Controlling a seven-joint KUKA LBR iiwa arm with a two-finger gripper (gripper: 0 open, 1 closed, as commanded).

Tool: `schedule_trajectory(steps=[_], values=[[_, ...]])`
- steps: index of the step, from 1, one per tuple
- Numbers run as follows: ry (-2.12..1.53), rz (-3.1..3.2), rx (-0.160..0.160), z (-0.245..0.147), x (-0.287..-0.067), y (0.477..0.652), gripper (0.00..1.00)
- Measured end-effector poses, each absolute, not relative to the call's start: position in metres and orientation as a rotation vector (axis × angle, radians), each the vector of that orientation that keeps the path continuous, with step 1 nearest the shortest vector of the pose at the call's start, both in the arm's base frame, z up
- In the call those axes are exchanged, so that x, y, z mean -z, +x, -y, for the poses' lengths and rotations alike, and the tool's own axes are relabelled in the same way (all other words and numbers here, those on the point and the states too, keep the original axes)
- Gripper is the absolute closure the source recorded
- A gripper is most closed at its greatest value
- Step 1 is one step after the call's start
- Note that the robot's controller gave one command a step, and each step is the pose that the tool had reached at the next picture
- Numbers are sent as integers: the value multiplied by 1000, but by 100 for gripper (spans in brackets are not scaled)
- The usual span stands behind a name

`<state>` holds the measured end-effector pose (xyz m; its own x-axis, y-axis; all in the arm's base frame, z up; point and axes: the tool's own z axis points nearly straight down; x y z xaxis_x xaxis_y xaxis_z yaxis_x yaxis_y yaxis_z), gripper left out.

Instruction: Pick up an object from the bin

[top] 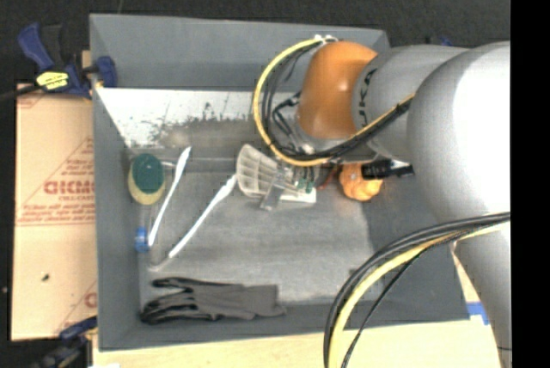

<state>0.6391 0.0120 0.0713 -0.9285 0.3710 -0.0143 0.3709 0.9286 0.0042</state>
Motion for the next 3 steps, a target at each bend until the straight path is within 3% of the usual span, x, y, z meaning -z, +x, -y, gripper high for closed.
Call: schedule_trajectory(steps=[2, 3], values=[[627, -3075, 2, -11, -84, 636, 100], [623, -3072, 2, -11, -124, 637, 100]])
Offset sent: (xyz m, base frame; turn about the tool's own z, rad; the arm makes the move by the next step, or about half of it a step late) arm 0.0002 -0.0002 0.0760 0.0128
